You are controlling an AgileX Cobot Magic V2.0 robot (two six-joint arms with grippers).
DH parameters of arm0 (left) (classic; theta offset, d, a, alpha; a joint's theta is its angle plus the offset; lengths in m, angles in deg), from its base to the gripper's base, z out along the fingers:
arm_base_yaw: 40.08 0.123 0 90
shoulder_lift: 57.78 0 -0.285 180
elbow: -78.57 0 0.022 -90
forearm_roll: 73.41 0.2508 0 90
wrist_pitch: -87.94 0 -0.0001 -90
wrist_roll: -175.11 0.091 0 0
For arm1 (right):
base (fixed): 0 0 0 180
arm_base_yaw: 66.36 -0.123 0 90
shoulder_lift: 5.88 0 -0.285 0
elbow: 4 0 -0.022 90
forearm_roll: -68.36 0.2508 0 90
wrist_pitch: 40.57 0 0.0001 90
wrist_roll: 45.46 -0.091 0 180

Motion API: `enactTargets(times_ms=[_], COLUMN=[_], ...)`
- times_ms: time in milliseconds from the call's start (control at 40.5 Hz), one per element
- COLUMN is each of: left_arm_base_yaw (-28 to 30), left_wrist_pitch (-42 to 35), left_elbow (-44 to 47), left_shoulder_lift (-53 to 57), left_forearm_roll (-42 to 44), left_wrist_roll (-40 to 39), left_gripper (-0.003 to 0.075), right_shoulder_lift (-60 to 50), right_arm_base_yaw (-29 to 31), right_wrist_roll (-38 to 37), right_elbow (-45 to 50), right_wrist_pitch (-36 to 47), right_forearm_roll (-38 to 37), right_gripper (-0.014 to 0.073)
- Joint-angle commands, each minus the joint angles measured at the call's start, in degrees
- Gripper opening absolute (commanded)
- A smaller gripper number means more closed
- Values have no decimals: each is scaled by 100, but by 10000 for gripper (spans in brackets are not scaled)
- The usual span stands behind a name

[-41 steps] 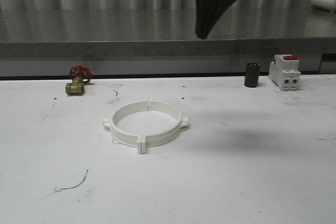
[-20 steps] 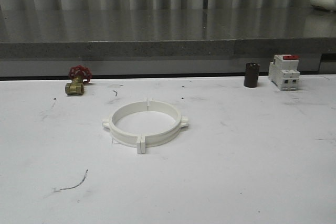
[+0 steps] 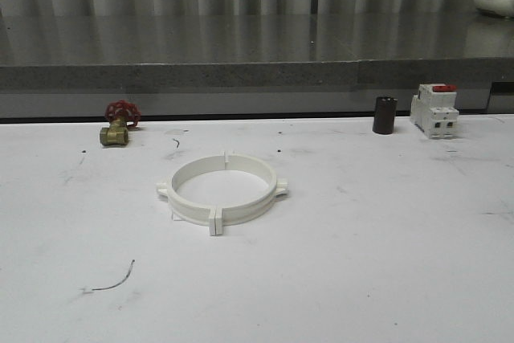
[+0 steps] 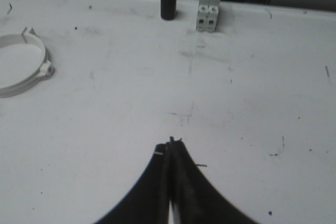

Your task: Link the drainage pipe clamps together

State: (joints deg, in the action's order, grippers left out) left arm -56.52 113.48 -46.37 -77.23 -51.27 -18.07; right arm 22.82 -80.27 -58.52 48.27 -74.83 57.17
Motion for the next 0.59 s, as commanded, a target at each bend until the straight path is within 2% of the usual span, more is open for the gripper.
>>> enactTargets(times_ms=[0,173,567], left_arm_base_yaw=[11,11,11], left_wrist_pitch=[-431,-431,-431], left_elbow=[-148,-148,-148], left_shoulder_lift=[-72,-72,-72], left_forearm_roll=[44,44,44], left_wrist_roll=[-18,-18,-18], left_gripper=[-20,-20,-20], right_shoulder_lift=[-597,-1166,-1180], right_arm_base_yaw=[30,30,30], right_wrist_roll=[66,66,61], right_elbow=[105,258,258], right_wrist_pitch=[659,885,902], right_forearm_roll=[-251,-269,-269], right_gripper=[-116,-116,-116])
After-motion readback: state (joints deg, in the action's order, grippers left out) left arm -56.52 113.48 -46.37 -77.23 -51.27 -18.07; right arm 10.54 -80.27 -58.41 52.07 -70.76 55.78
